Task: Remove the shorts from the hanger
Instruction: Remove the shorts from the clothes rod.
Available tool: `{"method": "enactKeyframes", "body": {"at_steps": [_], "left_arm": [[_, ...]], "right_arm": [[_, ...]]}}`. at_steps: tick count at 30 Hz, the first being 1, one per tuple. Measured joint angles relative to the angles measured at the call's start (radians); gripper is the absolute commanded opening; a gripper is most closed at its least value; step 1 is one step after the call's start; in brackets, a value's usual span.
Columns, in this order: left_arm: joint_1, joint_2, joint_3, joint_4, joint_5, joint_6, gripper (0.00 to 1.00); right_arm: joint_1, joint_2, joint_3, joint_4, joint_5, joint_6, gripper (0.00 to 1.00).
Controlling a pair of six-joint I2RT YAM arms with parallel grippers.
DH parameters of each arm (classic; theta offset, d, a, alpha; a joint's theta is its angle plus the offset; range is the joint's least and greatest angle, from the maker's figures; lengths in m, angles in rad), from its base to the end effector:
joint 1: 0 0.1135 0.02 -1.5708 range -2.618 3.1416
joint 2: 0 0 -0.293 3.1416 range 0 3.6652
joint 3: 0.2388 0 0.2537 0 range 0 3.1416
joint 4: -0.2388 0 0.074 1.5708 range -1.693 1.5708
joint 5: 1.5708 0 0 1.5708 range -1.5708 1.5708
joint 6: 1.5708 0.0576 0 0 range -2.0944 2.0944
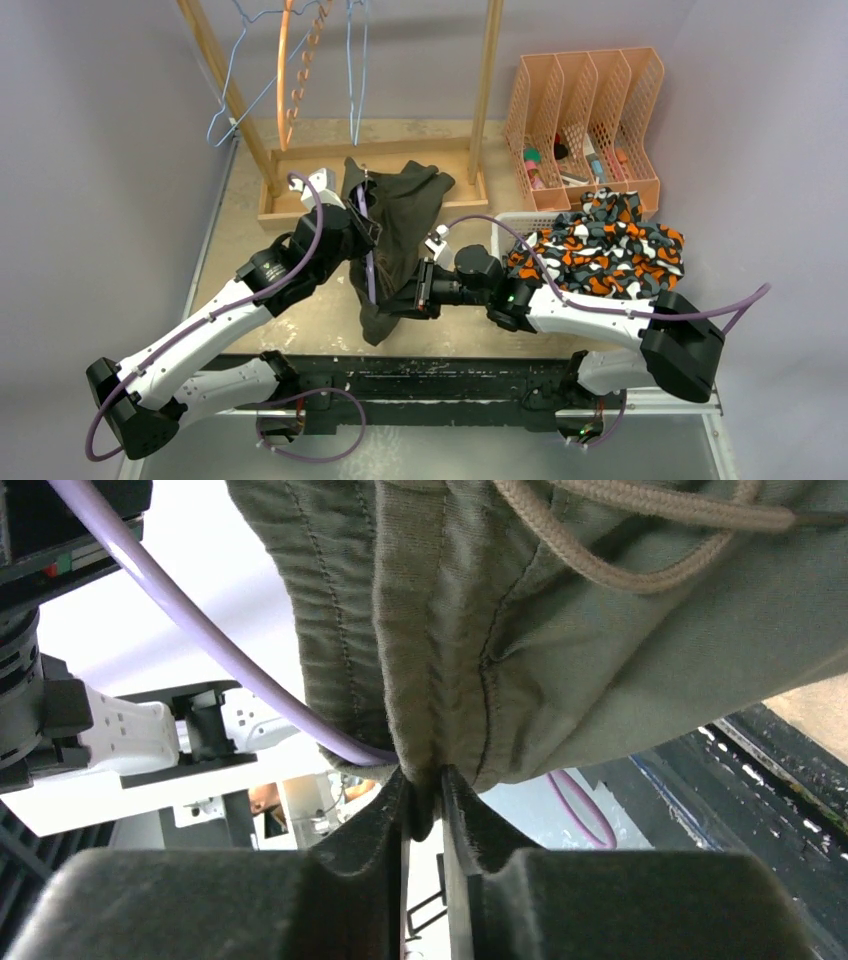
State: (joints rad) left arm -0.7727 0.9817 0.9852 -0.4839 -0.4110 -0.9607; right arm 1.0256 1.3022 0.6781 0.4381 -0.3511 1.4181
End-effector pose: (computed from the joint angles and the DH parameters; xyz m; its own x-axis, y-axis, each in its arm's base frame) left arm 0.1707 -0.1343 0.3594 -0.5062 -0.5558 -0.6594 -0.0499 0.7822 -0.6210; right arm 0.1403 0.2695 0.2770 -0.9814 0.1716 -0.0866 -0.0540 0.1864 0.9810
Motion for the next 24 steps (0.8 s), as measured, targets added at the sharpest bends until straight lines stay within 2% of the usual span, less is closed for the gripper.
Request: {"method": "enactKeyframes", "body": {"at_steps": [2,4,6,8,12,24], "left_arm": [[0.0,0.0,0.0,0.0,-0.009,0.0,0.0],[0.0,0.0,0.0,0.0,-0.015,0.0,0.0],[0.0,0.0,0.0,0.0,-0.018,0.0,0.0],[0.0,0.0,0.0,-0.001,-0.018,0.0,0.0],[0.0,0.0,0.0,-0.002,-0.02,-0.007,0.0],[-0.002,0.006,0.05,-0.019,-0.053,-0.008,0.0]], "right_arm": [[0.0,0.0,-0.001,0.014,0.0,0.003,0.14],[0.0,0.0,-0.001,0.016,0.0,0.003,0.22],[0.0,0.0,-0.001,0.015,0.0,-0.001,0.25],[0.0,-0.003,-0.001,0.011,0.001,-0.007,0.22],[0.0,-0.014,0.0,0.005,0.001,-0.043,0.01],[0.002,-0.014,0.059,-0.106,-0.098,-0.282,0.0]]}}
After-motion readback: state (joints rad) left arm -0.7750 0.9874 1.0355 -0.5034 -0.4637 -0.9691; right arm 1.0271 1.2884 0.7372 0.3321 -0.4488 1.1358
